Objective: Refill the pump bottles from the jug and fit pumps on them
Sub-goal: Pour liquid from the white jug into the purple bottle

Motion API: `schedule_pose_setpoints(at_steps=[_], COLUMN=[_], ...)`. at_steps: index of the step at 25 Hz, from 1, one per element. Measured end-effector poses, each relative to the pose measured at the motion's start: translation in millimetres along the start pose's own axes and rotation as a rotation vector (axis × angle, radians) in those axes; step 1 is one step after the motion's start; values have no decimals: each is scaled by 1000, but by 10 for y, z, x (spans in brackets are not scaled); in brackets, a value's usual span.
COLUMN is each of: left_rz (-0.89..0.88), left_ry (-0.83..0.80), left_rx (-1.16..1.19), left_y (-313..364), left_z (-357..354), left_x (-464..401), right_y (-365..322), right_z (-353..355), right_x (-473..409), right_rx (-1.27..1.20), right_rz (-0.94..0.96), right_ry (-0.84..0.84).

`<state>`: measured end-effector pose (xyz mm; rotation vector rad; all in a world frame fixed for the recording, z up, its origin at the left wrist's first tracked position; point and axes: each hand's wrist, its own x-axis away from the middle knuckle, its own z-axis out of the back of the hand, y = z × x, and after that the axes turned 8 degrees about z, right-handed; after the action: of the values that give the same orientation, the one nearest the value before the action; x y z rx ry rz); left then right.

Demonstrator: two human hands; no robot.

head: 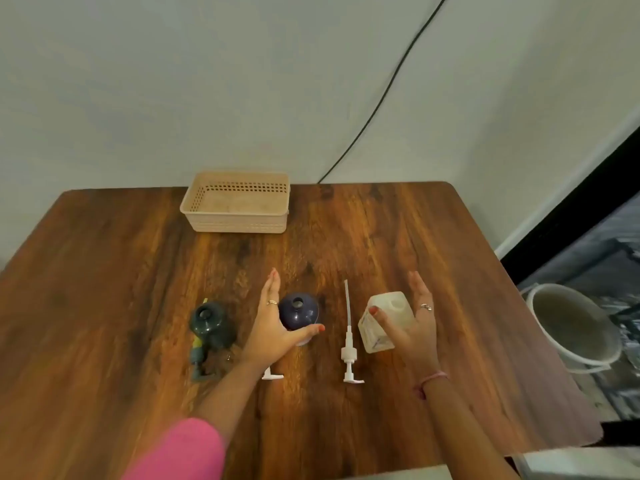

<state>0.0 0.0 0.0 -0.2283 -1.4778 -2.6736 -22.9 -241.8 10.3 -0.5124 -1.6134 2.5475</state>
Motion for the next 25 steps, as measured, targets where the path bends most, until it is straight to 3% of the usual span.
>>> schedule_pose_setpoints(at_steps=[4,12,19,25], left_rz=[134,227,149,-24], left_ry=[-19,71,146,205], left_rx=[80,190,242,305], left_y=[-94,-178,17,483], left_z=[-146,-258,-157,178], left_x=[-9,-6,-64,-172], right_y=[174,437,256,-310], right_z=[-57,-101,-210,-248], right_x=[109,189,34,-341], right_rx=[-97,-170,-93,-65], right_rz=[-46,-148,-65,154], right_ry=[-33,-57,10,-18])
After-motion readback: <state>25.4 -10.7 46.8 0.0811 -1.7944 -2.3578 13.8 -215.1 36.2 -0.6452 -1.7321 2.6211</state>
